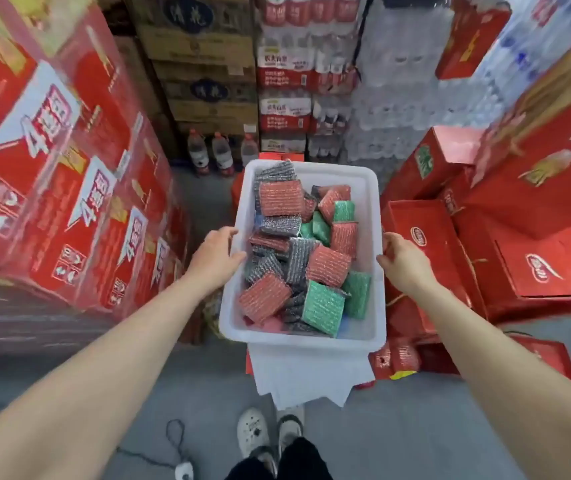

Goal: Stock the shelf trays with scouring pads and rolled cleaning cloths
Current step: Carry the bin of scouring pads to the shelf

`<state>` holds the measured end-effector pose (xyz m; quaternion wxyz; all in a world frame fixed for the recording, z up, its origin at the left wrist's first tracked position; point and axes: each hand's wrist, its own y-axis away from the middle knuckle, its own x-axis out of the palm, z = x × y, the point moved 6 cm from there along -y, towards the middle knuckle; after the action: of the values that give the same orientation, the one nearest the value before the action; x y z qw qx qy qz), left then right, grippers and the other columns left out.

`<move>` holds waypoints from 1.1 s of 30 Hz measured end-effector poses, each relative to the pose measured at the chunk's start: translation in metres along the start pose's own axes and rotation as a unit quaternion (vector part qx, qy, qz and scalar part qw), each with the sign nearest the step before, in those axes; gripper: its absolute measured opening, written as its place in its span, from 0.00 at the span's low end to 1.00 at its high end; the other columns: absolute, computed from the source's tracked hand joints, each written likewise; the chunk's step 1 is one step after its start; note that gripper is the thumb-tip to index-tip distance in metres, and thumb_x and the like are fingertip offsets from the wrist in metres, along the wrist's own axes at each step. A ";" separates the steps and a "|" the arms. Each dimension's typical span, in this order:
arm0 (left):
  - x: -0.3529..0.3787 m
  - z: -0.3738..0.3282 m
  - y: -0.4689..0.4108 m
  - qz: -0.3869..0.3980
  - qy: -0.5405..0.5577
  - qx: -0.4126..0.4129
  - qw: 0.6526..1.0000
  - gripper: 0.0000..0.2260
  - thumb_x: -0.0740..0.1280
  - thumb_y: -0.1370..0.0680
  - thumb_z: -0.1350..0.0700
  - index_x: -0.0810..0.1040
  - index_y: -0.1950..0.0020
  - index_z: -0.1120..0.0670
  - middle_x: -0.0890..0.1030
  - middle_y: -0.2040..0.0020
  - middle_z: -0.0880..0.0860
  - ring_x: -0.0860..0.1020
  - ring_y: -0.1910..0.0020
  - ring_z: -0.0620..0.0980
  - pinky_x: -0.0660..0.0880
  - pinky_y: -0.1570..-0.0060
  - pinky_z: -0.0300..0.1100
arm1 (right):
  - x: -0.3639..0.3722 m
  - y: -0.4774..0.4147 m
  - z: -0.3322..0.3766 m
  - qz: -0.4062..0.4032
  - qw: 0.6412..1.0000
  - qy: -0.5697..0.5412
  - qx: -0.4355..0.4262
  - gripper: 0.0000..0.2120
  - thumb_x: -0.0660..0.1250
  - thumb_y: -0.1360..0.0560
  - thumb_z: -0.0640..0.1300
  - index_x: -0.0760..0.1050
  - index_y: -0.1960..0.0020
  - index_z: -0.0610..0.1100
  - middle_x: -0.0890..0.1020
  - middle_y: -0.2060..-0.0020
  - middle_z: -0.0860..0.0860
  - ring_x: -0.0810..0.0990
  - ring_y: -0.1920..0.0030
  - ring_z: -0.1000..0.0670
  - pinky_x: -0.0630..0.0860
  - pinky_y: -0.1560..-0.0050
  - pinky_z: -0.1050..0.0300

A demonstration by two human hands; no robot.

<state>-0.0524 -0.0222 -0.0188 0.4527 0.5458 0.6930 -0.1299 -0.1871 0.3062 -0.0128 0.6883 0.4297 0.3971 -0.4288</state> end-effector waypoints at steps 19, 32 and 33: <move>0.035 0.047 -0.020 -0.008 0.207 -0.096 0.973 0.29 0.67 0.23 0.63 0.61 0.25 0.48 0.74 0.41 0.54 0.74 0.44 0.52 0.71 0.47 0.48 | 0.037 -0.019 -0.005 0.018 0.976 -0.193 0.103 0.28 0.69 0.25 0.42 0.64 0.27 0.48 0.79 0.43 0.48 0.78 0.49 0.47 0.73 0.52 0.55; 0.001 0.088 0.183 -0.091 0.304 -0.115 0.941 0.27 0.68 0.24 0.64 0.64 0.28 0.50 0.76 0.47 0.52 0.74 0.52 0.45 0.70 0.54 0.39 | 0.029 0.122 0.033 0.033 0.969 -0.243 0.025 0.24 0.68 0.24 0.41 0.66 0.29 0.49 0.76 0.58 0.53 0.77 0.59 0.54 0.75 0.59 0.55; 0.001 0.091 0.197 -0.101 0.307 -0.115 0.939 0.25 0.68 0.23 0.64 0.65 0.29 0.50 0.75 0.45 0.52 0.74 0.52 0.44 0.69 0.56 0.36 | 0.031 0.130 0.035 0.034 0.969 -0.245 0.020 0.24 0.67 0.24 0.41 0.66 0.30 0.49 0.75 0.58 0.53 0.77 0.58 0.53 0.75 0.57 0.54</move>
<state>0.1640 -0.0098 -0.0081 0.2619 0.4302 0.8602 0.0796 -0.0494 0.2996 0.0023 0.7701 0.3383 0.1927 -0.5052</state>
